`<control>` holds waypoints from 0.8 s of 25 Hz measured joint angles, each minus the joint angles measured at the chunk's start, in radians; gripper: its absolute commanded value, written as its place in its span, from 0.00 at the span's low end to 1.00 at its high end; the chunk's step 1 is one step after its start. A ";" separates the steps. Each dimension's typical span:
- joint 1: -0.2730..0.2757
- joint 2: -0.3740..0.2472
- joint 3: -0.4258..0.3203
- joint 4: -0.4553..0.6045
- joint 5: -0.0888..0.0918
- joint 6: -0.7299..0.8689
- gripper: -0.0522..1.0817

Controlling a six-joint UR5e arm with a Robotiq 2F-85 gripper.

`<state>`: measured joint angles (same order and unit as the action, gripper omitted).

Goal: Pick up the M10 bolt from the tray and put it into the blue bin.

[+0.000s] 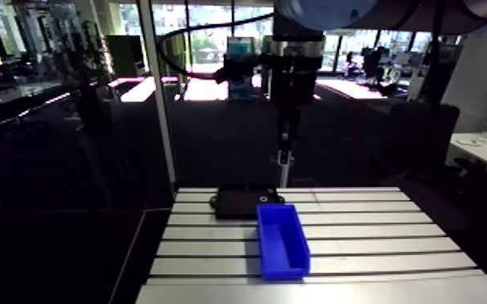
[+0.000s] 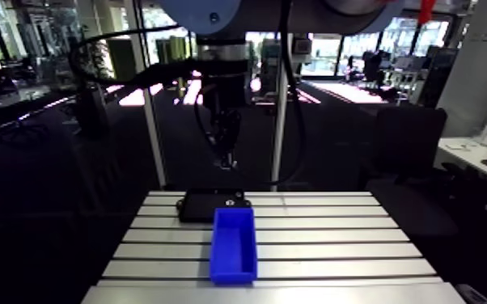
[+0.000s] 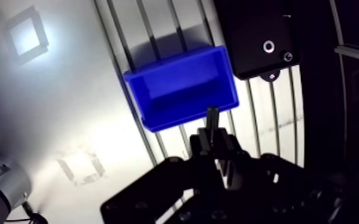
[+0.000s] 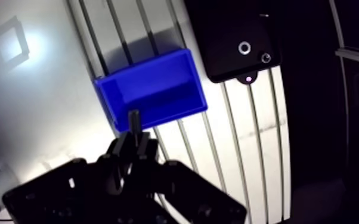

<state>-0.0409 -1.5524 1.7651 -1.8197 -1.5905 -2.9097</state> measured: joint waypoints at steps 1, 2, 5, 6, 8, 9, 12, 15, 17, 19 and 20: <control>0.001 0.000 0.007 -0.001 -0.001 -0.022 0.96; 0.001 -0.001 0.014 -0.001 -0.002 -0.041 0.96; -0.002 -0.004 0.041 -0.002 -0.002 -0.108 0.96; -0.005 -0.006 0.053 -0.003 -0.001 -0.130 0.96; -0.009 -0.008 0.074 -0.007 -0.001 -0.162 0.96; -0.011 -0.008 0.084 -0.013 -0.002 -0.173 0.96; -0.016 -0.009 0.116 -0.048 -0.002 -0.196 0.96; -0.017 -0.005 0.150 -0.103 -0.005 -0.216 0.96; -0.017 0.002 0.170 -0.136 -0.005 -0.224 0.96; -0.018 0.013 0.185 -0.160 -0.005 -0.229 0.95; -0.018 0.020 0.191 -0.170 -0.005 -0.230 0.95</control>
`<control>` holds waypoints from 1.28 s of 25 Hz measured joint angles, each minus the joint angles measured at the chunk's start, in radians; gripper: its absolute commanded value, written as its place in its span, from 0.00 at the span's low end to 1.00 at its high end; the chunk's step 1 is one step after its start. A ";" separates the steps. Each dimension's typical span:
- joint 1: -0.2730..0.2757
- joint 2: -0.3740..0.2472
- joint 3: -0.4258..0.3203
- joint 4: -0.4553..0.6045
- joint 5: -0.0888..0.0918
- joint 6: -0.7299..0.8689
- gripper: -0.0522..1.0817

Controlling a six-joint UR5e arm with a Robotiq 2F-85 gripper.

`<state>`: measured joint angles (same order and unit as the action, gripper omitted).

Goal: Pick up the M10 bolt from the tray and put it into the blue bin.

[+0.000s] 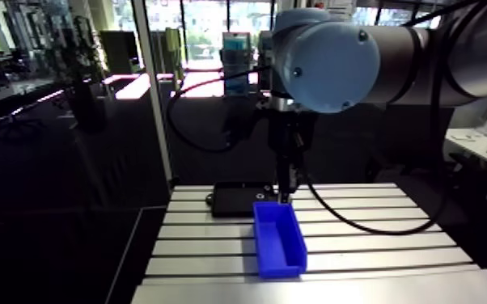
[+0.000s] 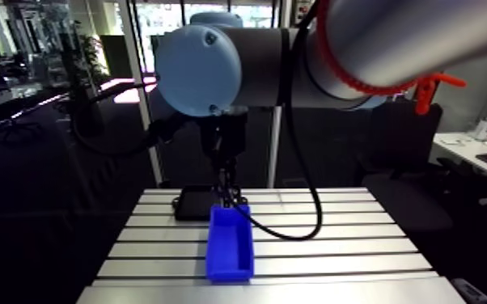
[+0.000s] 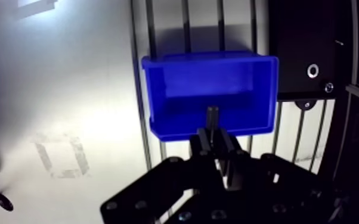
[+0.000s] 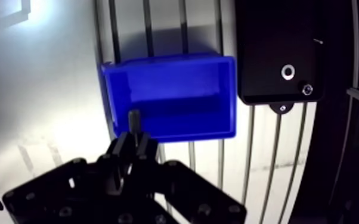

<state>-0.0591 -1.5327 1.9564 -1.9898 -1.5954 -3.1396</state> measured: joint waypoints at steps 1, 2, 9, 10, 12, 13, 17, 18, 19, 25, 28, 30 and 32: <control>0.000 0.005 0.004 -0.007 0.000 -0.001 0.95; 0.000 0.013 0.009 -0.018 0.000 -0.001 0.95; 0.001 0.077 0.028 -0.098 0.000 -0.001 0.95; 0.001 0.088 0.028 -0.106 0.000 -0.001 0.95; 0.001 0.110 0.029 -0.121 -0.001 0.000 0.95; 0.001 0.121 0.029 -0.127 -0.002 0.000 0.95; 0.000 0.160 0.029 -0.152 -0.004 0.002 0.94; 0.000 0.169 0.029 -0.159 -0.004 0.002 0.94; 0.000 0.179 0.029 -0.165 -0.004 0.002 0.94; -0.015 0.216 0.037 -0.188 -0.005 0.002 0.94; -0.020 0.234 0.045 -0.201 -0.005 0.003 0.94; -0.023 0.246 0.051 -0.215 -0.005 0.003 0.94; -0.025 0.254 0.057 -0.227 -0.007 0.003 0.94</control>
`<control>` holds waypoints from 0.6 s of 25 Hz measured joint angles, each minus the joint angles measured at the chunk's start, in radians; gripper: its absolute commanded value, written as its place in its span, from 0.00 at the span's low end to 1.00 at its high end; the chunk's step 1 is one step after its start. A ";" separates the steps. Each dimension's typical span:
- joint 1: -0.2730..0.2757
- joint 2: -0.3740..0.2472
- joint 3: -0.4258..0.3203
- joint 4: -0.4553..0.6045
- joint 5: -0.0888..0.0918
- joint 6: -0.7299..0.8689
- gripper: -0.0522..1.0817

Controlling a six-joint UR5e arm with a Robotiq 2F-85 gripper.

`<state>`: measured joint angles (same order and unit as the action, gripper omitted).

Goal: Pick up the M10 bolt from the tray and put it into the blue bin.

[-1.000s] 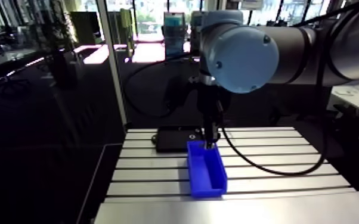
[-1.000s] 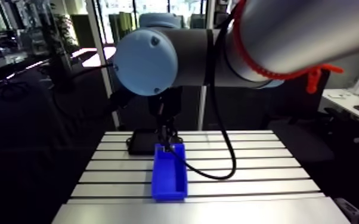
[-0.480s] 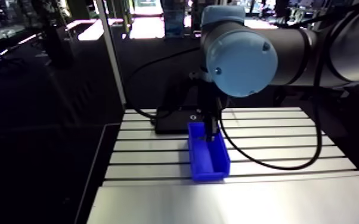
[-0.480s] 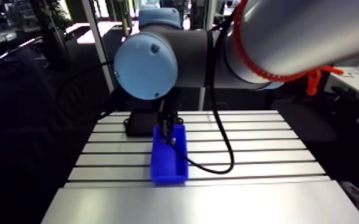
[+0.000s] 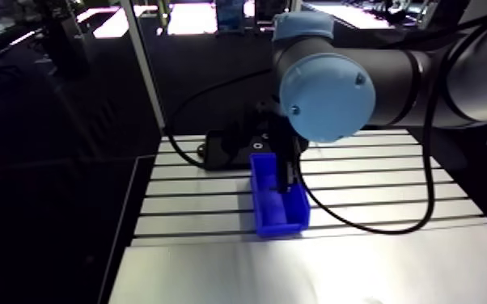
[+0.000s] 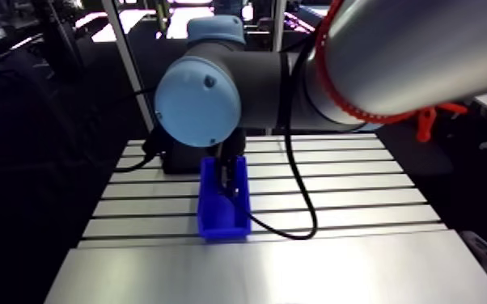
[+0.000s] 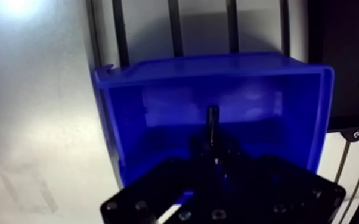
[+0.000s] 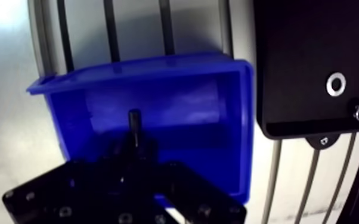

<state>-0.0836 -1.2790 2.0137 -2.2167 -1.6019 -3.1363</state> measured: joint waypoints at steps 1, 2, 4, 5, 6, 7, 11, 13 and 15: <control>-0.001 0.003 0.003 -0.005 0.000 0.000 0.94; -0.001 0.006 0.006 -0.008 -0.001 0.000 0.94; -0.001 0.011 0.011 -0.012 -0.001 0.000 0.93; -0.001 0.012 0.013 -0.014 -0.001 0.000 0.93; -0.001 0.014 0.015 -0.015 -0.001 0.001 0.93; -0.001 0.015 0.017 -0.015 -0.001 0.001 0.93; -0.001 0.025 0.021 -0.017 0.000 0.004 0.92; -0.001 0.031 0.021 -0.019 -0.001 0.005 0.91; -0.002 0.036 0.021 -0.026 -0.002 0.005 0.88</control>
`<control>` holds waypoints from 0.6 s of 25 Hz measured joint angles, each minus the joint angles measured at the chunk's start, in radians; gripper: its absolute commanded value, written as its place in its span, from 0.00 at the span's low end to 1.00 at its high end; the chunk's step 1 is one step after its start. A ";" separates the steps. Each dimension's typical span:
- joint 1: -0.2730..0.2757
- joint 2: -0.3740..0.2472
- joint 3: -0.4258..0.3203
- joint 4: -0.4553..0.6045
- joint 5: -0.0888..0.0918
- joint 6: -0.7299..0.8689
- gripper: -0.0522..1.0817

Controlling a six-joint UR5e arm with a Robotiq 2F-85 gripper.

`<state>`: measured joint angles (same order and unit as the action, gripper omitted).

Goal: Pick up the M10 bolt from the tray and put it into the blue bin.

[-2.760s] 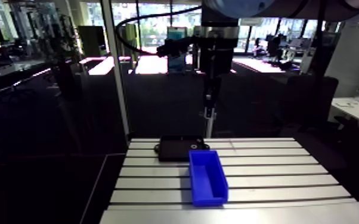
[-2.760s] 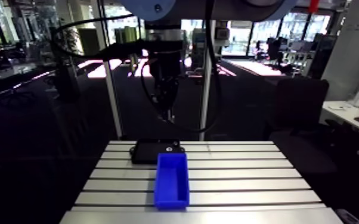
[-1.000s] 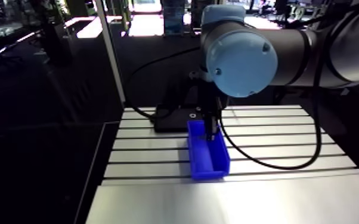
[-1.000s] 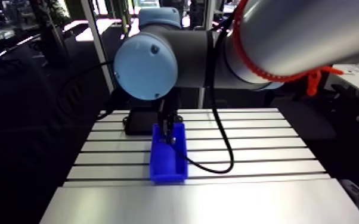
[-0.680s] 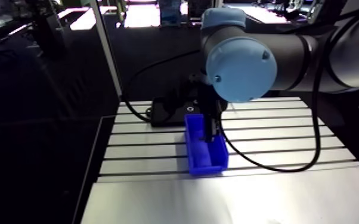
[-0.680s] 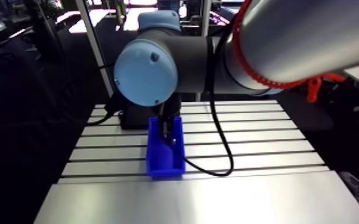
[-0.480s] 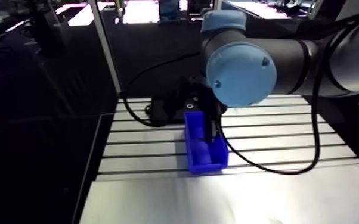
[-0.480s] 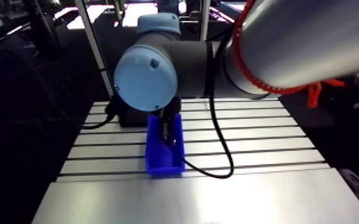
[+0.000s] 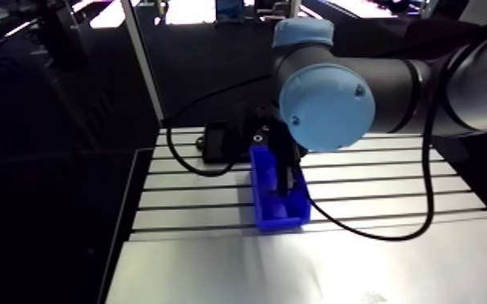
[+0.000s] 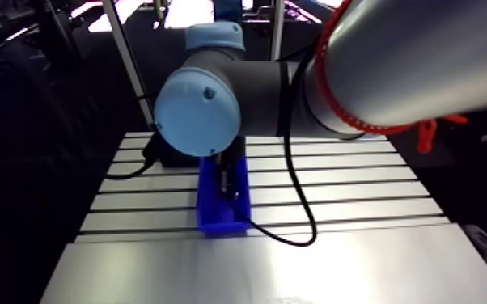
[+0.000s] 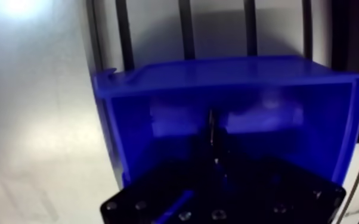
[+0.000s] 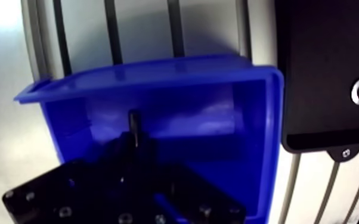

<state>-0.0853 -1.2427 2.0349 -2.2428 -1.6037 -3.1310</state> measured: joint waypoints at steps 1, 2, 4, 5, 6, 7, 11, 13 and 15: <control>0.000 0.002 0.000 -0.004 0.000 0.000 0.87; 0.000 0.004 0.001 -0.008 0.000 0.000 0.85; 0.000 0.006 0.002 -0.014 -0.001 0.001 0.76; 0.000 0.007 0.002 -0.015 -0.001 0.002 0.65; 0.000 0.007 0.002 -0.017 -0.001 0.002 0.56; 0.000 0.006 0.003 -0.018 -0.001 0.003 0.48; 0.000 0.001 0.004 -0.020 -0.002 0.008 0.16; 0.001 -0.004 0.004 -0.020 -0.003 0.012 0.06; 0.003 -0.012 0.005 -0.018 -0.007 0.015 0.06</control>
<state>-0.0826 -1.2544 2.0395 -2.2612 -1.6106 -3.1161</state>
